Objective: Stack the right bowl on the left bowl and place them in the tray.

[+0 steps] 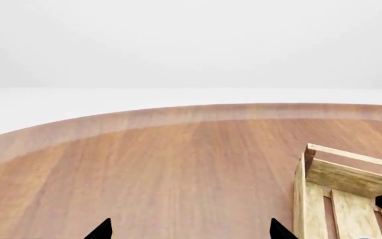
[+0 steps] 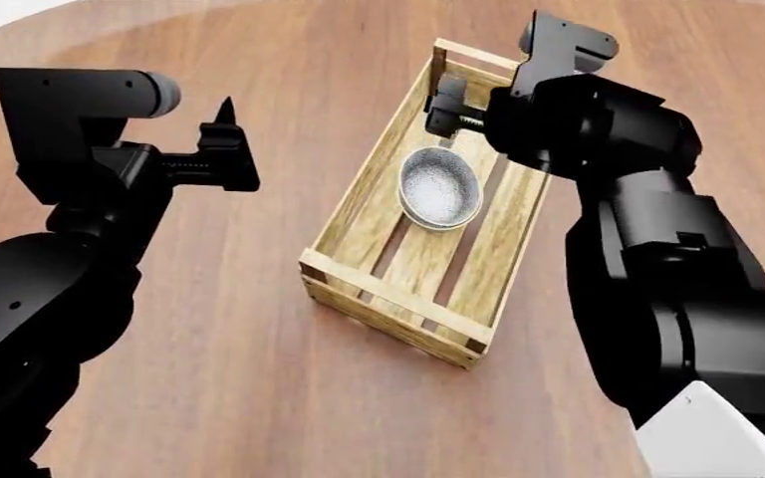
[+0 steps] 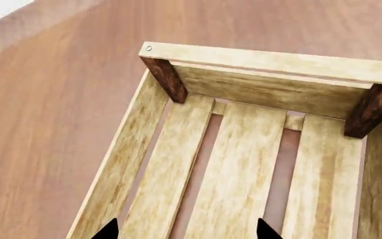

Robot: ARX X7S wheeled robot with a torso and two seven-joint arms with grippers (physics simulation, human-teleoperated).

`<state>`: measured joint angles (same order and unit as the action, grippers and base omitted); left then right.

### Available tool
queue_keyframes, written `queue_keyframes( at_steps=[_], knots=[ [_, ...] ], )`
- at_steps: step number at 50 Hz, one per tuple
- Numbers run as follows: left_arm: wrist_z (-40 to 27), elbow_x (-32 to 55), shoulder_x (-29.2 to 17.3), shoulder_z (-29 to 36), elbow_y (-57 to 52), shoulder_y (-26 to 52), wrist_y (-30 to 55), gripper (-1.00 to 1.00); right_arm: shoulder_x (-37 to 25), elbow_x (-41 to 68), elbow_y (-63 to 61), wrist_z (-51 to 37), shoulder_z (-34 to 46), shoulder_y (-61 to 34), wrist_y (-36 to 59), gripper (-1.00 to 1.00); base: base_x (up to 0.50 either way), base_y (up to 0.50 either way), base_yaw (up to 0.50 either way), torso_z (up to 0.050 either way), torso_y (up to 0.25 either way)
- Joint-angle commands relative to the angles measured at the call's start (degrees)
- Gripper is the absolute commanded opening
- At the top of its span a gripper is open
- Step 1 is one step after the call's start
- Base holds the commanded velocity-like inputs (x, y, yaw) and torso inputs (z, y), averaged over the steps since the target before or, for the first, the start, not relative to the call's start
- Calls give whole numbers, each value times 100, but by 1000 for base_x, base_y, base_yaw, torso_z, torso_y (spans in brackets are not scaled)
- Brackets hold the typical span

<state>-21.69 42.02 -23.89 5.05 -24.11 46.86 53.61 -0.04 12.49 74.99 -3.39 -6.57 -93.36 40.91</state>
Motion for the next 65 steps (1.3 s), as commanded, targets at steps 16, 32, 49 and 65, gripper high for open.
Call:
queue_keyframes(
  at_steps=[16,32,49,65],
  knots=[
    [-208,245,66,-163,-280,-28,84,100,-698,-187,-9503,-54,561,4025,2528,100,0,0,0,0,0],
    [-301,291,93,-152,-323,73,115,100,-1125,-324,-10761,4,865,4597,1709,100,0,0,0,0,0],
    [-465,370,128,-192,-524,274,148,100,-1418,-512,-11511,-92,1089,4284,1570,100,0,0,0,0,0],
    [-888,915,177,-455,-937,1042,682,100,-1554,-500,-11944,-102,1257,3604,2124,100,0,0,0,0,0]
  ],
)
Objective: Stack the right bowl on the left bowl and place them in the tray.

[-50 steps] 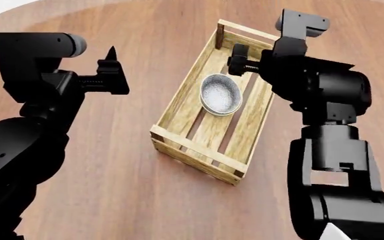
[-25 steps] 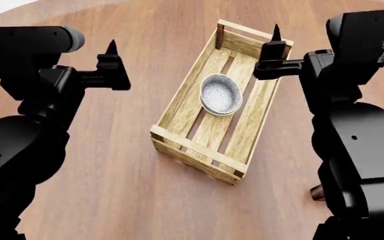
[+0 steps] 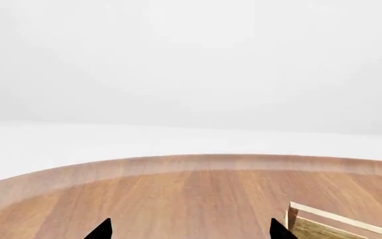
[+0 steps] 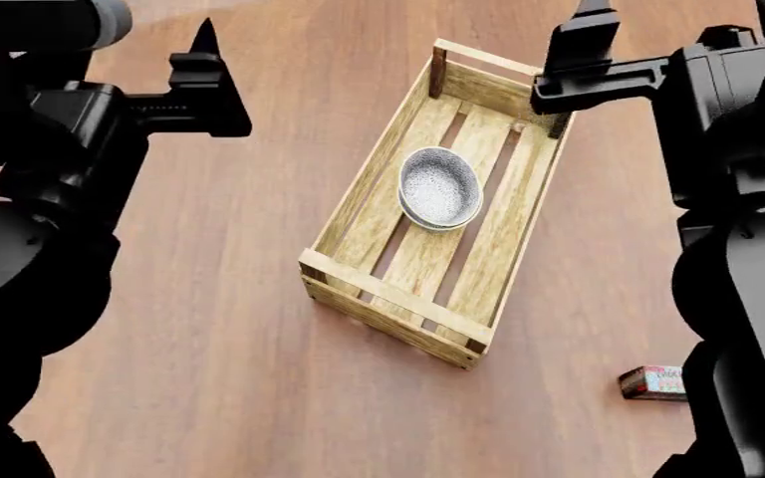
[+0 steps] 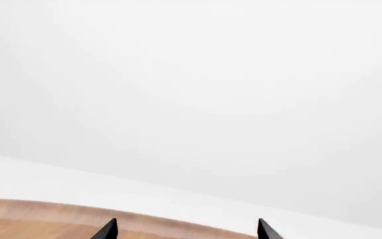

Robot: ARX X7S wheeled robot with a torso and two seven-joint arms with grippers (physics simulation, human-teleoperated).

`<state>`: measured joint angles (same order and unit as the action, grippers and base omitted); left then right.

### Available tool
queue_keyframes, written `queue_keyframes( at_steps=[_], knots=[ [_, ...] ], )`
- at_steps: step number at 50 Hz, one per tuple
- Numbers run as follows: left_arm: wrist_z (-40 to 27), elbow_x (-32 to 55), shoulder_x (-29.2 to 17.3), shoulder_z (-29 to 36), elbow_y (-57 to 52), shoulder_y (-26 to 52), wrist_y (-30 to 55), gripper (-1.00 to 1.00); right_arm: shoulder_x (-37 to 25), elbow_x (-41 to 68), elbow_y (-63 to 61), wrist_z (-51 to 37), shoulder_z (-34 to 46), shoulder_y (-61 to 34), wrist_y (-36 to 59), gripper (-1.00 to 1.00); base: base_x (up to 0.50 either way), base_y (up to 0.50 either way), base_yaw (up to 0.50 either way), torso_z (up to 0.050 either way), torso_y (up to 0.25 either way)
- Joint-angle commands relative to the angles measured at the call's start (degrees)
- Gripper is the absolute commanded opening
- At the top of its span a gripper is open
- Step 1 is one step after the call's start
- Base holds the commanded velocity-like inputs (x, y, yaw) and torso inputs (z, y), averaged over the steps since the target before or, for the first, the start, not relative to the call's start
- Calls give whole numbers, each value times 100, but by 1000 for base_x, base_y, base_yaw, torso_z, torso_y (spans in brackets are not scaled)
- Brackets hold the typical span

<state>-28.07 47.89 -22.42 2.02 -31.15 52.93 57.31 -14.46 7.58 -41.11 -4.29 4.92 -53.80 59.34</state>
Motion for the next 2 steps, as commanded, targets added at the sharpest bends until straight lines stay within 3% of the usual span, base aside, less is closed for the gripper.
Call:
queue_keyframes(
  at_steps=[1,2],
  knots=[
    [-263,342,29,-153,-240,464,328,100,-117,-12,-341,-16,114,-364,283,100,0,0,0,0,0],
    [-270,351,30,-154,-243,475,335,100,-118,2,-359,-8,108,-396,322,100,0,0,0,0,0]
  ],
)
